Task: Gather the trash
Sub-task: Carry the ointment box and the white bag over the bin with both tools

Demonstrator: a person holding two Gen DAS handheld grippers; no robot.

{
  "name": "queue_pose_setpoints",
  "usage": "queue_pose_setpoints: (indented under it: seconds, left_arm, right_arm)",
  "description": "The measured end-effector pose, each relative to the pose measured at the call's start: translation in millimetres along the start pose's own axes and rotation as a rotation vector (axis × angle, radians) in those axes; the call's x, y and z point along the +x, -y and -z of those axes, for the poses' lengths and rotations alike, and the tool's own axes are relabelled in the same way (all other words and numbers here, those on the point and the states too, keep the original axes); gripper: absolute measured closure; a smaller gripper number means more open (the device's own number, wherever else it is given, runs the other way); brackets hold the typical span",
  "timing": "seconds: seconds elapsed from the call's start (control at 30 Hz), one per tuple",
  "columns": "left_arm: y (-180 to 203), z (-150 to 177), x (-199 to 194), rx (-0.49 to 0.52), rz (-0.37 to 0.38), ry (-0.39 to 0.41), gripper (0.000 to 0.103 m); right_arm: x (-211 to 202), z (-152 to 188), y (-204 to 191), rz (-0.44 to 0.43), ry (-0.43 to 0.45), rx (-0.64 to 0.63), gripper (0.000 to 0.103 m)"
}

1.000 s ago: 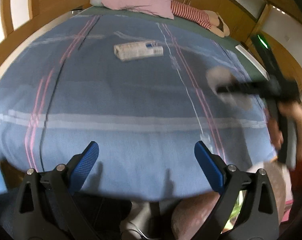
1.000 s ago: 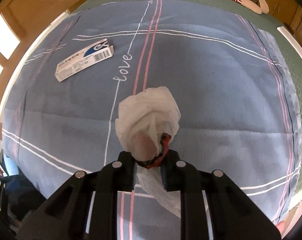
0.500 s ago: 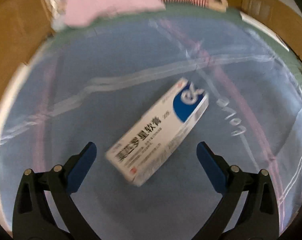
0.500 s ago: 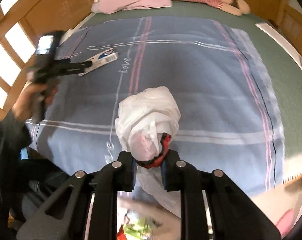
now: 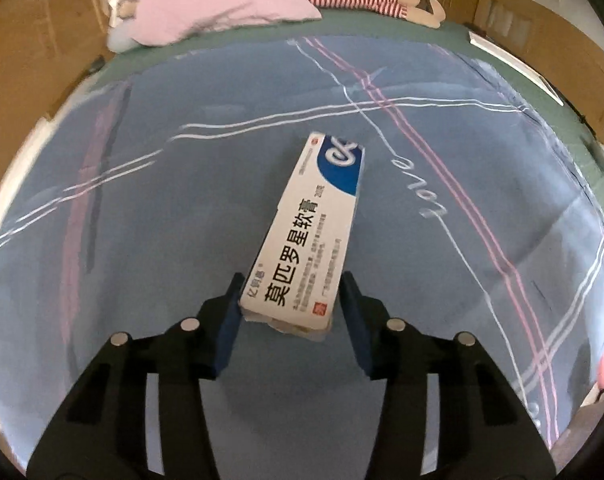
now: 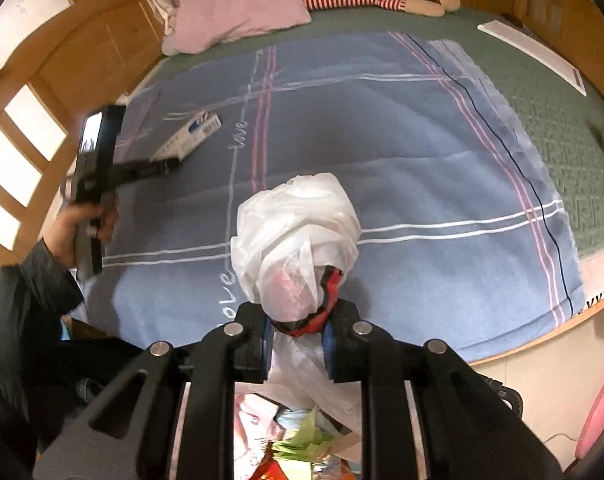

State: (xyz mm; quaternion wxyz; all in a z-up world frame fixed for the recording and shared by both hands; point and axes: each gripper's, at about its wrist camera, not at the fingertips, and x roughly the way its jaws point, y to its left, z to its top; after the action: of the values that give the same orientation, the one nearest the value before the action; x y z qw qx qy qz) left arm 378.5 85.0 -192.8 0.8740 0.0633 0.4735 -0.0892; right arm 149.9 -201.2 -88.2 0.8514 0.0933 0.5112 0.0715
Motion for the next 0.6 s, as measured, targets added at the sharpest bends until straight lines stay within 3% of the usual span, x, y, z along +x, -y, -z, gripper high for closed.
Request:
queue_pose_setpoints:
  seconds: [0.13, 0.27, 0.6]
  left_arm:
    - [7, 34, -49, -0.137, 0.037, 0.072, 0.057]
    - [27, 67, -80, -0.13, 0.002, 0.134, 0.06]
    - [-6, 103, -85, -0.277, 0.013, 0.071, 0.061]
  right_arm:
    - [-4, 7, -8, -0.016, -0.002, 0.007, 0.083]
    - [-20, 13, -23, -0.036, 0.034, 0.0, 0.083]
    - [-38, 23, -46, -0.042, 0.064, -0.013, 0.083]
